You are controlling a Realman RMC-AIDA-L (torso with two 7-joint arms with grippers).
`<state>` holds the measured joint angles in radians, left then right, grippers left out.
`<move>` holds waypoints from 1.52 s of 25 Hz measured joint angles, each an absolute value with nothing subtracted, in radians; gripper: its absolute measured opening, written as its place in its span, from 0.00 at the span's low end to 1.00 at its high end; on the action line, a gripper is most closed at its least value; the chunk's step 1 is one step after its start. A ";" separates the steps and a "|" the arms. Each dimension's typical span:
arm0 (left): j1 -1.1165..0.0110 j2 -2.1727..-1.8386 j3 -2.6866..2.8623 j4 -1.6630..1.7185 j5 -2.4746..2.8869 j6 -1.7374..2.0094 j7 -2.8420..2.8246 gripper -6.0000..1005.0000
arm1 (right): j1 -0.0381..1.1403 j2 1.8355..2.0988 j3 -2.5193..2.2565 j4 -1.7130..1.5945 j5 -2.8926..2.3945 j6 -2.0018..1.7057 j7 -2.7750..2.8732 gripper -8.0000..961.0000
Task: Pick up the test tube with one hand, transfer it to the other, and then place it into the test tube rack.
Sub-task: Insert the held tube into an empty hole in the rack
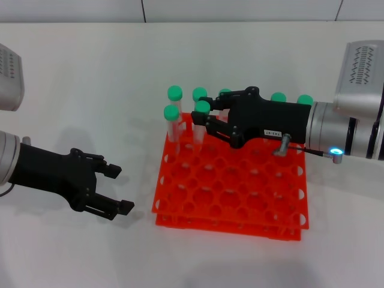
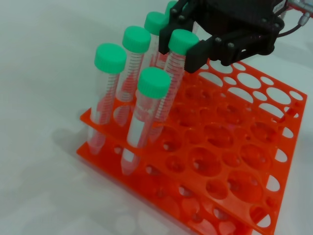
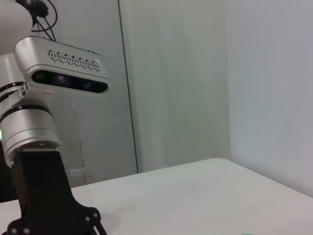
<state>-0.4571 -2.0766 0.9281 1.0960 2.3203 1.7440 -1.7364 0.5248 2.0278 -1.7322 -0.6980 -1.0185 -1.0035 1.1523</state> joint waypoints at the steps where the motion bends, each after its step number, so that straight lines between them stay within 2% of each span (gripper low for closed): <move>1: -0.457 -2.077 0.928 1.096 2.320 1.744 -1.736 0.87 | 0.525 2.028 -1.733 -0.698 -1.019 -1.004 1.153 0.29; 38: -0.462 -2.077 0.928 1.089 2.321 1.741 -1.734 0.87 | 0.546 2.020 -1.744 -0.706 -1.019 -1.008 1.169 0.29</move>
